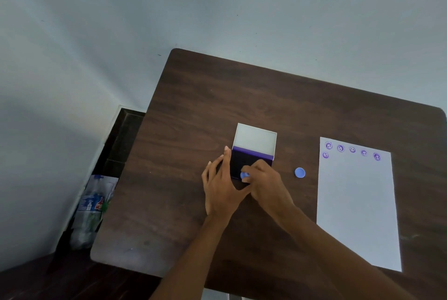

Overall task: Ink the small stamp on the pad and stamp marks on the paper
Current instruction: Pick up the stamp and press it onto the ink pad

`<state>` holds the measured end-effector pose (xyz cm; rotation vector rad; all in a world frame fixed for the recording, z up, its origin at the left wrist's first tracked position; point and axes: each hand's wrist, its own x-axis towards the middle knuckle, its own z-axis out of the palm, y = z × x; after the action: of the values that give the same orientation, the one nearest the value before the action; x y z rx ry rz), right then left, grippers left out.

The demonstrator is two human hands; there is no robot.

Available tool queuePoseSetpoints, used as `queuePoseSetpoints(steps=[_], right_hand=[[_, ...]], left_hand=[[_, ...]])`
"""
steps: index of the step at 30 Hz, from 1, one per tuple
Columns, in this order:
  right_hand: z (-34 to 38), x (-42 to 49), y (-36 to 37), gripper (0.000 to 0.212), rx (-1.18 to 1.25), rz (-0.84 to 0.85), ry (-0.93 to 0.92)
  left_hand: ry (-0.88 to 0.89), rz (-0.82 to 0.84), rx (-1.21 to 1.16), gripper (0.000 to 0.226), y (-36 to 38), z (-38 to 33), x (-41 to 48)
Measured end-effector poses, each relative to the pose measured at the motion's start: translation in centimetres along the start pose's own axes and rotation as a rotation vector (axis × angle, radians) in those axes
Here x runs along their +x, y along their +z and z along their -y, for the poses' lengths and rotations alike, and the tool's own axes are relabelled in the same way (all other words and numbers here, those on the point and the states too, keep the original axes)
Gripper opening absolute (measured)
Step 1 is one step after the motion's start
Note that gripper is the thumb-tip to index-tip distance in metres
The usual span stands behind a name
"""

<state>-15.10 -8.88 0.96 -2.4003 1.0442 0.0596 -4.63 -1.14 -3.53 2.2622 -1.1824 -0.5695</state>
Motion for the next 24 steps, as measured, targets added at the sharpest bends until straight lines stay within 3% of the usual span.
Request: queuePoseSetpoints(steps=[9, 19, 24], right_hand=[[-0.6, -0.1, 0.4, 0.045, -0.146, -0.072, -0.188], [-0.4, 0.5, 0.3, 0.035, -0.112, -0.026, -0.166], [-0.2, 1.0, 0.1, 0.032, -0.017, 0.073, -0.031]], left_hand=[[0.009, -0.054, 0.023, 0.096, 0.6, 0.5, 0.1], [0.021, -0.118, 0.034, 0.093, 0.7, 0.3, 0.0], [0.018, -0.073, 0.011, 0.096, 0.1, -0.3, -0.1]])
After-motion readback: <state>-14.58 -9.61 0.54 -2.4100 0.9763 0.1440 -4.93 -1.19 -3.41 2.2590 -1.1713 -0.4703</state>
